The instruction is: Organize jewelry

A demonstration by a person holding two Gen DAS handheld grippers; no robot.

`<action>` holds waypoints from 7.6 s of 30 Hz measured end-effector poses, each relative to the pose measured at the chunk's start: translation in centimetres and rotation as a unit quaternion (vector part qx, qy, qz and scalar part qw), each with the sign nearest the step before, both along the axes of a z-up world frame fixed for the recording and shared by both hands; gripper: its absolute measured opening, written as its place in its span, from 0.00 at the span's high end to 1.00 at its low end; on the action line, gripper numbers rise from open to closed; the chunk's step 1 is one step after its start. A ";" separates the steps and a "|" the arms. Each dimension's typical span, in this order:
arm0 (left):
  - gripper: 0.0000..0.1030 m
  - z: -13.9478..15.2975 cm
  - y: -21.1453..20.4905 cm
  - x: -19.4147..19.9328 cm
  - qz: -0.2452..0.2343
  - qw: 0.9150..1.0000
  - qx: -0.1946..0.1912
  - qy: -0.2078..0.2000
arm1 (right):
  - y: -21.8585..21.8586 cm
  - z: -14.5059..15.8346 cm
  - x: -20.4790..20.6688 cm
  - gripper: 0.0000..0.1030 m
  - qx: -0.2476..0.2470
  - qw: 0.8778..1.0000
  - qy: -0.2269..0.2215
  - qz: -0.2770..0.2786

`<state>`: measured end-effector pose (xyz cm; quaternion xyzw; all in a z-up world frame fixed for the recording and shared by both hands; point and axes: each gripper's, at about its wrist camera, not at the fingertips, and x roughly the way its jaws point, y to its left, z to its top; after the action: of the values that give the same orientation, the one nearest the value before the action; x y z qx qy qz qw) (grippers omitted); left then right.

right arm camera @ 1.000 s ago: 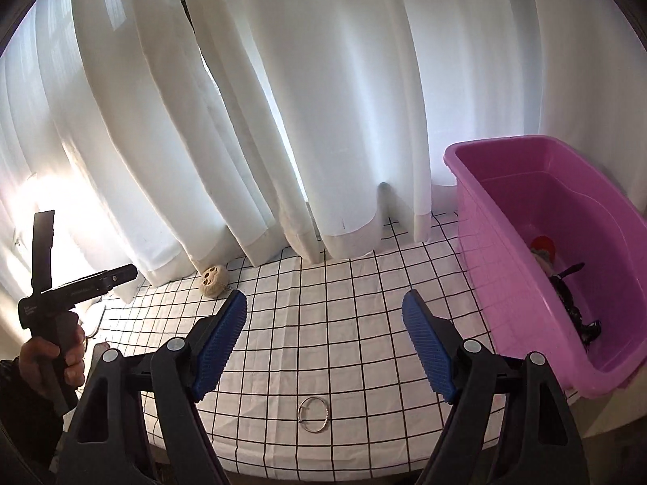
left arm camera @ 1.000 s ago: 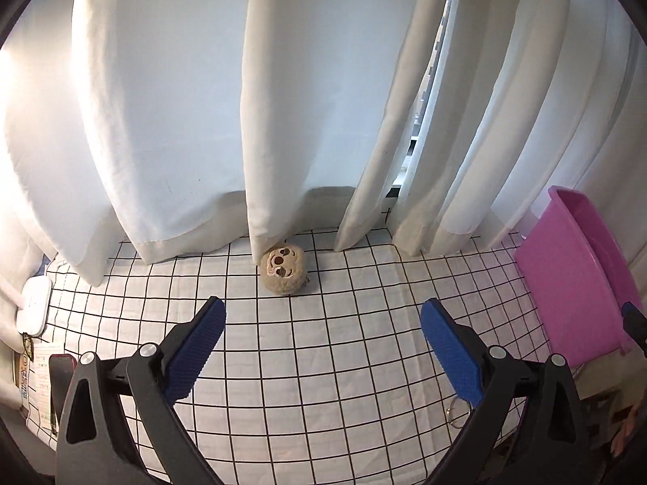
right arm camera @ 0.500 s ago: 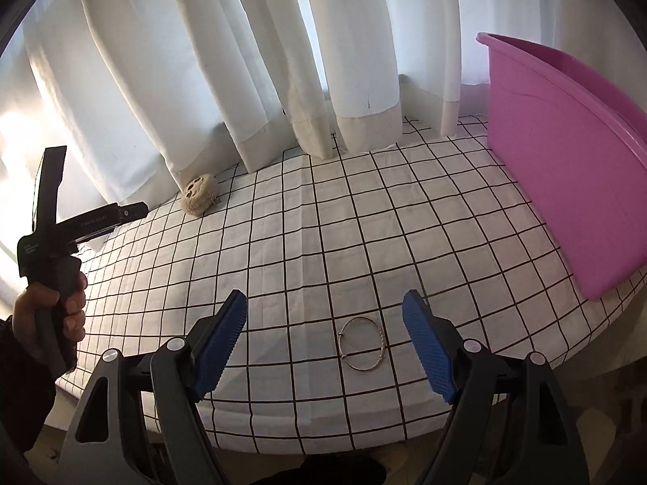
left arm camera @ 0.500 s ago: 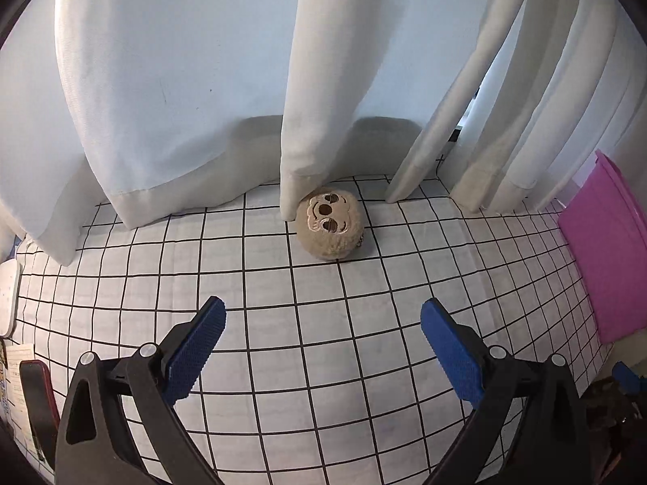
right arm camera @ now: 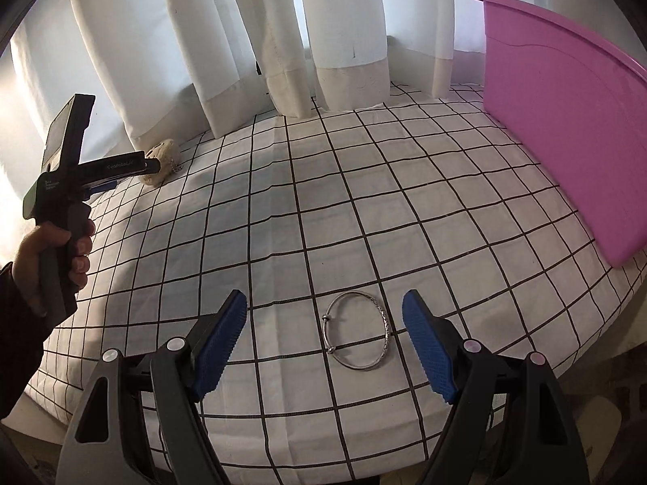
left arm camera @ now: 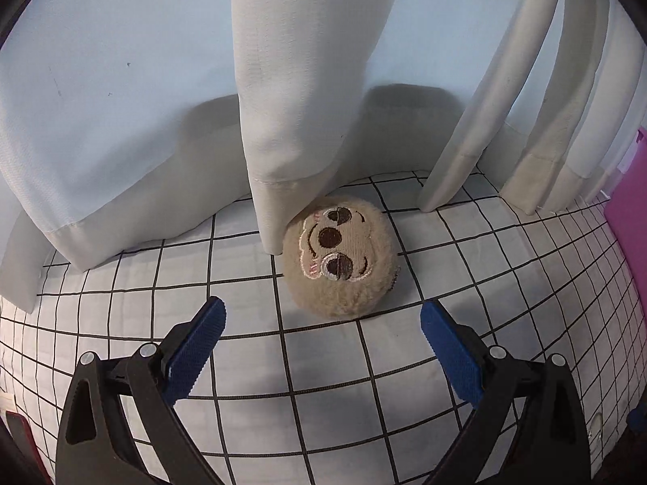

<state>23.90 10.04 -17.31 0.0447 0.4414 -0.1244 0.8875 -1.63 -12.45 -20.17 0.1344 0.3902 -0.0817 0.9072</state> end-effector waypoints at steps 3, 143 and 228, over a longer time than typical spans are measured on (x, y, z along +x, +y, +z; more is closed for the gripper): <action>0.07 -0.3 -0.5 0.9 -0.003 1.000 -0.005 -0.008 | 0.1 -0.8 0.1 0.26 -0.009 1.000 -0.002 -0.003; 0.48 21.5 -28.5 -19.4 -0.249 0.961 -0.092 -0.075 | -23.0 19.4 -10.4 0.60 -0.030 0.985 -0.164 -0.042; 0.07 20.2 -48.7 -10.0 -0.145 0.989 0.027 0.030 | -41.5 15.2 -6.0 0.29 0.075 0.996 -0.044 -0.018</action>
<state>13.94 -38.67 2.86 0.1287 0.4601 -0.2414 0.8446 -7.66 -53.95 -4.99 0.2129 0.3521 -0.0628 0.9093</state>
